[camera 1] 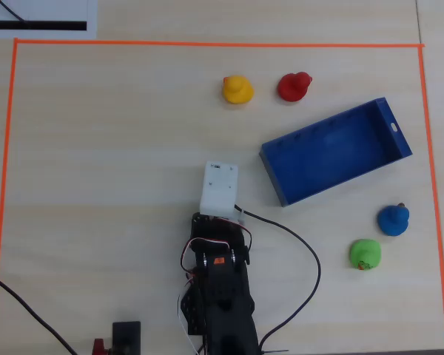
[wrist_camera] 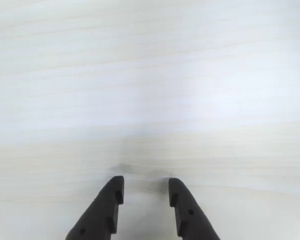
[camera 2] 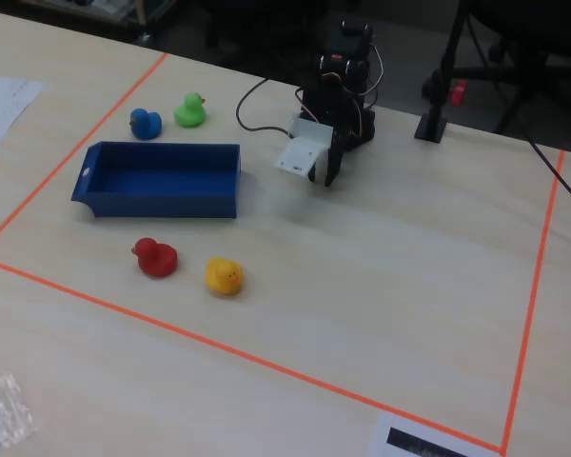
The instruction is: Grasp blue duck and put it into box.
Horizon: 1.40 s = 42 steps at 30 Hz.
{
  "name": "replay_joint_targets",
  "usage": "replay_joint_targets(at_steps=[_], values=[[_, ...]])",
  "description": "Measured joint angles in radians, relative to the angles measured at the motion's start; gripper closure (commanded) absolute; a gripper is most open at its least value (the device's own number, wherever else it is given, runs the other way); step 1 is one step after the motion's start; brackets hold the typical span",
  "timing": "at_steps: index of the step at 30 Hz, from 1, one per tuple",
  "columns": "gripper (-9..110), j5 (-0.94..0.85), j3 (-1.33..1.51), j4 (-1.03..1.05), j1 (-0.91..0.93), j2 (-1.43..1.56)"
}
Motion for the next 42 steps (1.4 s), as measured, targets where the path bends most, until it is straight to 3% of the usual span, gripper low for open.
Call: replay_joint_targets(at_steps=[20, 26, 30, 33, 36, 42], values=[[92, 0.000, 0.000, 0.000, -0.020, 0.000], [101, 0.000, 0.000, 0.000, -0.023, 0.000], [101, -0.034, 0.000, 0.000, -0.020, 0.000], [101, -0.084, 0.000, -0.028, 0.054, -0.029], [101, -0.092, -0.054, -0.190, 0.173, -0.146], [97, -0.115, -0.439, -0.368, 0.428, -0.543]])
